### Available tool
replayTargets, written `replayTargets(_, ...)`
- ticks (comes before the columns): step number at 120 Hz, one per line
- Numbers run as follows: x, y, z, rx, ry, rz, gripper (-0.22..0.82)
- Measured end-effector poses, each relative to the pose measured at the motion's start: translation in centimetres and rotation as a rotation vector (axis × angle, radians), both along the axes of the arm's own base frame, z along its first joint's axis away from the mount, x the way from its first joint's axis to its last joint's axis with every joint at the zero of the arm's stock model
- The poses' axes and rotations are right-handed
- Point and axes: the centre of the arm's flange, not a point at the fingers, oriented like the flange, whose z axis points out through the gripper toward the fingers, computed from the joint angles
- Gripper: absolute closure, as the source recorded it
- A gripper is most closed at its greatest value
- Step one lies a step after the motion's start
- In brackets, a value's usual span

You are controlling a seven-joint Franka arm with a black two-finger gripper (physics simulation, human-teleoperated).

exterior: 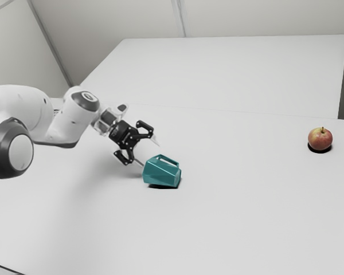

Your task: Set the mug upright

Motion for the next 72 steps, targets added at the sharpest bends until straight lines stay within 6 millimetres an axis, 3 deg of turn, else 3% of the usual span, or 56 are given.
replayTargets(50, 0.4, -3.2, -2.3, -0.051, 0.018, 0.012, 0.01)
replayTargets(72, 0.6, -3.2, -1.6, -0.042, 0.006, 0.004, 0.46)
